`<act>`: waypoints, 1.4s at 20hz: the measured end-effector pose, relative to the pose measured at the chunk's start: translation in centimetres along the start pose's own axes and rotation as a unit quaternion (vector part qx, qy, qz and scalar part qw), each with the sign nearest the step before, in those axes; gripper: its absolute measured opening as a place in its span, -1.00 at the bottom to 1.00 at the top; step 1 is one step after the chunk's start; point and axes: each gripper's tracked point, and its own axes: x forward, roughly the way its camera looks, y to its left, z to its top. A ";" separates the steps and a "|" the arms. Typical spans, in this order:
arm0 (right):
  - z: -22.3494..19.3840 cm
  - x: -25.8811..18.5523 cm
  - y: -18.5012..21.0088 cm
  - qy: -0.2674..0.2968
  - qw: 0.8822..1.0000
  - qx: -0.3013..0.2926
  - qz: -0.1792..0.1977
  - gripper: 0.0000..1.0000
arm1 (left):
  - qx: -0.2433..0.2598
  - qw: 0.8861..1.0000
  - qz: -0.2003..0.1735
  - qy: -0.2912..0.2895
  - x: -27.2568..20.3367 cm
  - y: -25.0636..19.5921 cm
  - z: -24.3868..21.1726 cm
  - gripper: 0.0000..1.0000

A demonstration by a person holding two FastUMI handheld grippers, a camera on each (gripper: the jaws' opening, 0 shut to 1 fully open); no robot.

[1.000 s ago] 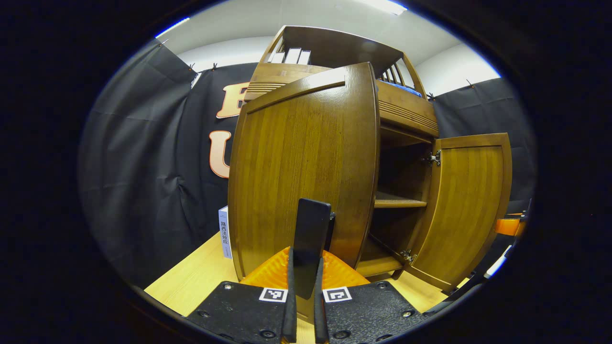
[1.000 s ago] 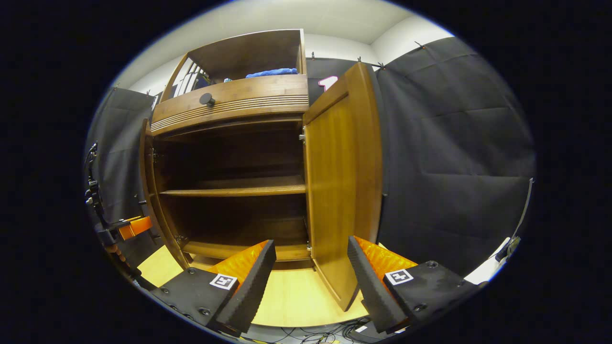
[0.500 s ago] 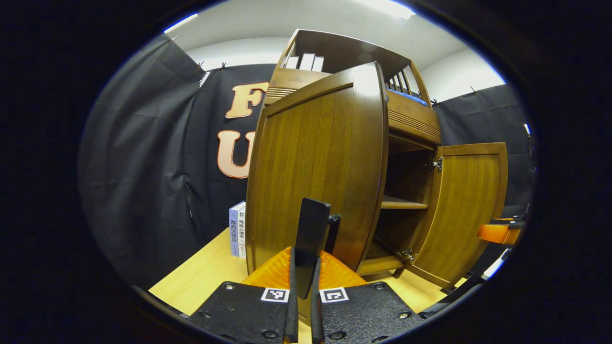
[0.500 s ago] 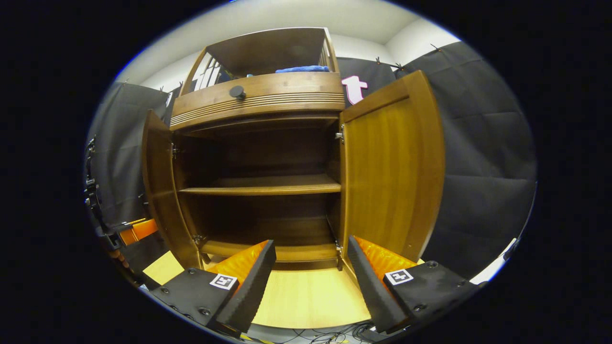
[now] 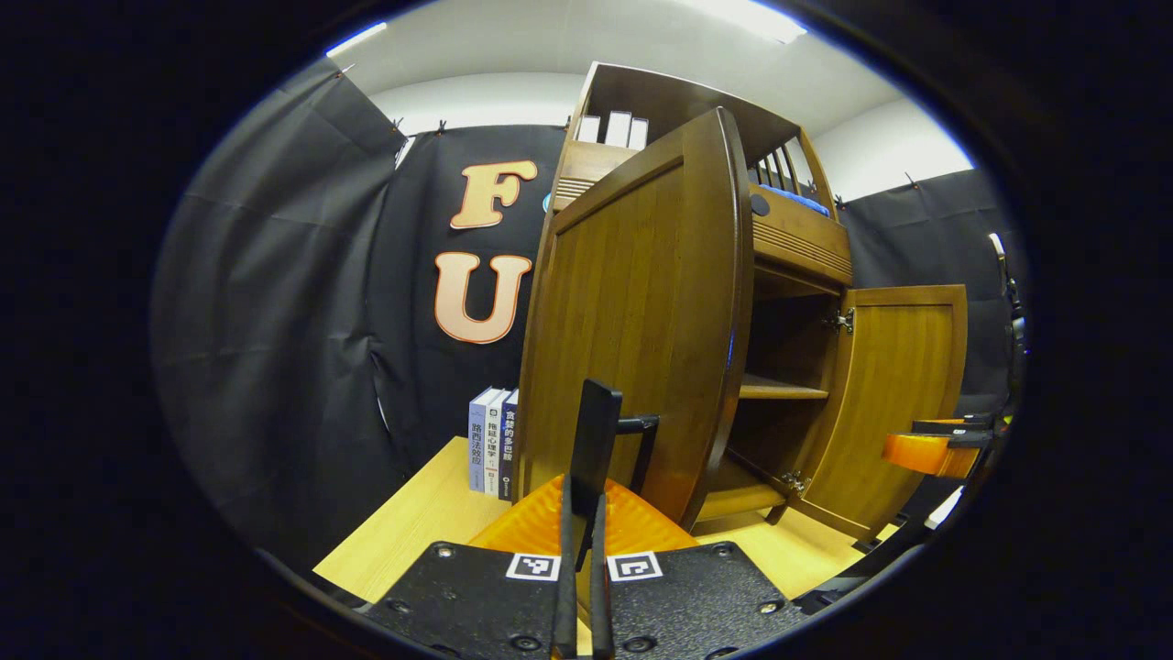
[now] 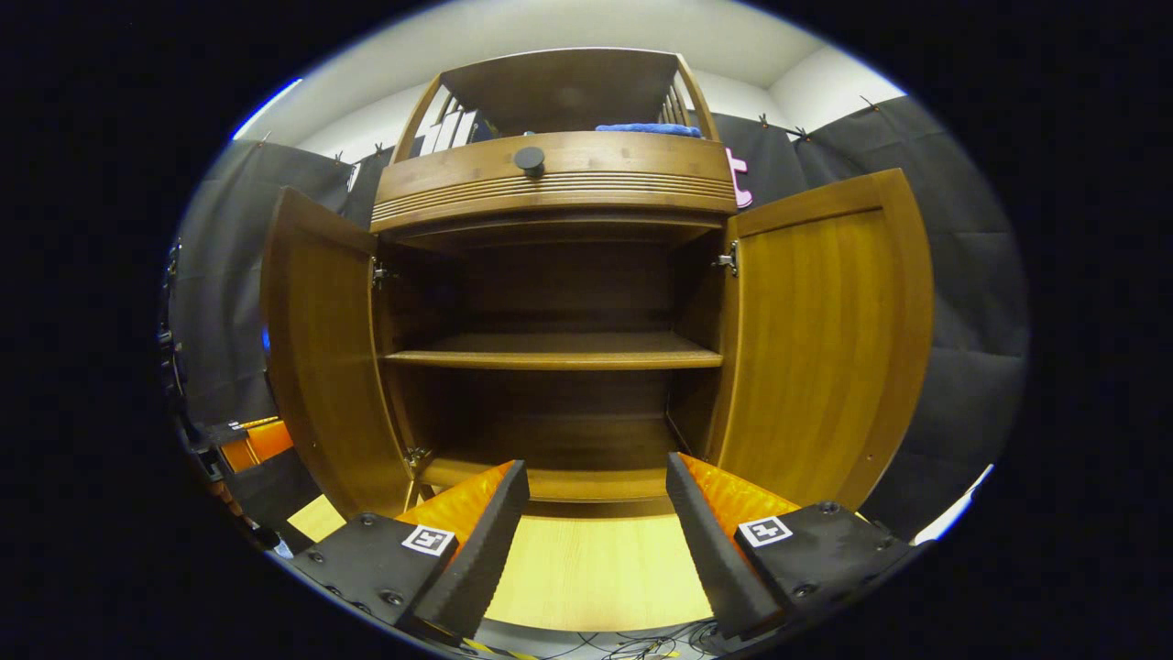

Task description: Open the right door of the double-door shoe cabinet with the right hand, and open the left door with the left hand.

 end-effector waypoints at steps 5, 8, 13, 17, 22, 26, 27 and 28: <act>0.6 0.2 2.9 -0.008 1.000 0.003 0.000 0.94 | -0.002 1.000 -0.005 -0.003 -0.1 0.8 0.1 -0.85; 1.0 -0.1 3.8 -0.013 1.000 0.005 -0.008 0.94 | -0.004 1.000 0.005 -0.006 -0.2 1.7 0.3 -0.87; 1.1 0.0 5.3 -0.017 1.000 0.009 -0.015 1.00 | 0.002 1.000 -0.014 -0.007 -0.4 1.4 0.1 -0.92; 1.1 -0.3 6.0 -0.017 1.000 0.007 -0.019 0.94 | 0.002 1.000 -0.020 -0.011 -0.2 2.1 0.4 -0.96; 2.0 -0.6 6.3 -0.030 0.999 -0.004 -0.017 0.94 | -0.015 1.000 0.000 -0.010 -0.3 3.1 0.4 -0.94; 2.5 -0.3 8.3 -0.032 0.999 -0.006 -0.003 0.97 | -0.017 1.000 -0.005 -0.011 -0.7 3.0 0.5 -0.94; 2.4 -0.2 8.5 -0.030 1.000 -0.008 0.001 0.94 | -0.017 1.000 -0.003 -0.011 -0.6 3.2 0.5 -0.94; 2.3 -0.1 8.7 -0.029 1.000 -0.009 0.004 1.00 | -0.025 1.000 0.000 -0.008 -0.9 3.1 0.4 -0.94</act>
